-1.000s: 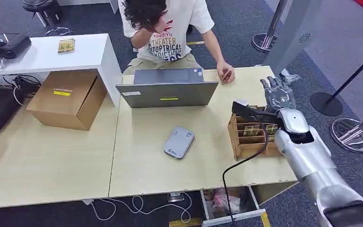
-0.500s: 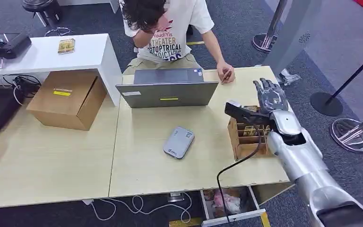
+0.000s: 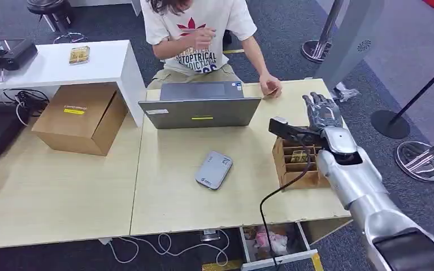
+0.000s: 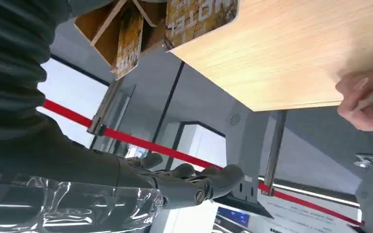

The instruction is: Pass the card to the sensor for recognition and then transmit it.

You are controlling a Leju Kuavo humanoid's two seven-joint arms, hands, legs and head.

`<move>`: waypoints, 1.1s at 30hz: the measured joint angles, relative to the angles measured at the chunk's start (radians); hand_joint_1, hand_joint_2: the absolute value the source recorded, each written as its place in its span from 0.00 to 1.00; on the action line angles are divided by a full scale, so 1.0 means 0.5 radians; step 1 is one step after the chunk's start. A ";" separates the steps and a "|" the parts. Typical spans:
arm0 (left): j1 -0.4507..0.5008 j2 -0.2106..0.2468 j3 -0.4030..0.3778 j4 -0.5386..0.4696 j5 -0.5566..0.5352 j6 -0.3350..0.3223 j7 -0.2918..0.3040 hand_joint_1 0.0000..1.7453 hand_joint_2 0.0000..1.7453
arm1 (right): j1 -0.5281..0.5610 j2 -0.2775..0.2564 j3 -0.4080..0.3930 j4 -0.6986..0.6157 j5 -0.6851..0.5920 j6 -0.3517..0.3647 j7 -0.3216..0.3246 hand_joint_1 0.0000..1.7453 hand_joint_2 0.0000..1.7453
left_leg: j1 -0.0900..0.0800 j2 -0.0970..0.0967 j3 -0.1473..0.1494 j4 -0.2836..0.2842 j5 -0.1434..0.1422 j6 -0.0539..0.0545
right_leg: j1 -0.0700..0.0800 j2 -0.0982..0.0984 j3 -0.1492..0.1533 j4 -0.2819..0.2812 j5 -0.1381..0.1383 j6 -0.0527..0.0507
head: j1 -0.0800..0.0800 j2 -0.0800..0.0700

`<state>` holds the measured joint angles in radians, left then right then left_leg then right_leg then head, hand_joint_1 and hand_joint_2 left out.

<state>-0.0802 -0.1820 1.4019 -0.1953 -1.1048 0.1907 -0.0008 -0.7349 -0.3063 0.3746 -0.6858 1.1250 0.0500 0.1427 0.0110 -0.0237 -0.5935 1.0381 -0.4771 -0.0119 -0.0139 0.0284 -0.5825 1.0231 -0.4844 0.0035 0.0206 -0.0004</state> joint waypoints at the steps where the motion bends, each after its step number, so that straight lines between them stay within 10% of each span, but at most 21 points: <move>1: 0.000 0.000 -0.004 0.000 0.000 0.000 0.002 0.00 0.00 | -0.012 0.005 0.000 0.025 0.001 -0.006 -0.002 0.00 1.00 | 0.000 0.000 0.000 0.000 0.000 0.000 | 0.000 0.000 0.000 0.000 0.000 0.000 | 0.000 0.000; 15: 0.000 0.000 -0.007 0.000 0.008 0.014 0.016 0.00 0.00 | -0.114 0.053 0.000 0.211 0.023 -0.024 -0.034 0.01 1.00 | 0.000 0.001 0.001 0.000 0.000 0.000 | 0.000 0.001 0.001 0.000 0.000 0.000 | 0.000 0.000; 17: 0.000 0.001 -0.007 0.000 0.009 0.016 0.016 0.00 0.00 | -0.121 0.057 0.000 0.224 0.023 -0.021 -0.037 0.35 1.00 | 0.000 0.001 0.001 0.000 0.000 0.000 | 0.000 0.001 0.001 0.000 0.001 0.000 | 0.000 0.000; 18: 0.000 0.001 -0.007 0.000 0.012 0.017 0.016 0.00 0.00 | -0.124 0.060 0.000 0.232 0.023 -0.021 -0.038 0.76 1.00 | 0.000 0.001 0.002 0.000 0.000 0.000 | 0.000 0.001 0.001 0.000 0.001 0.000 | 0.000 0.000; 33: 0.001 0.006 -0.007 0.000 0.021 0.016 0.003 0.00 0.00 | -0.113 0.072 0.000 0.288 0.004 -0.013 -0.055 0.88 1.00 | 0.000 0.000 0.001 0.000 0.001 0.001 | 0.000 0.000 0.001 0.000 0.002 -0.001 | 0.000 0.000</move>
<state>-0.0799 -0.1789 1.3985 -0.1953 -1.0945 0.1987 0.0008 -0.7914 -0.2705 0.3746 -0.5417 1.1269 0.0435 0.1152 0.0110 -0.0235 -0.5929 1.0382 -0.4766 -0.0114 -0.0139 0.0284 -0.5821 1.0230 -0.4836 0.0032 0.0206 -0.0004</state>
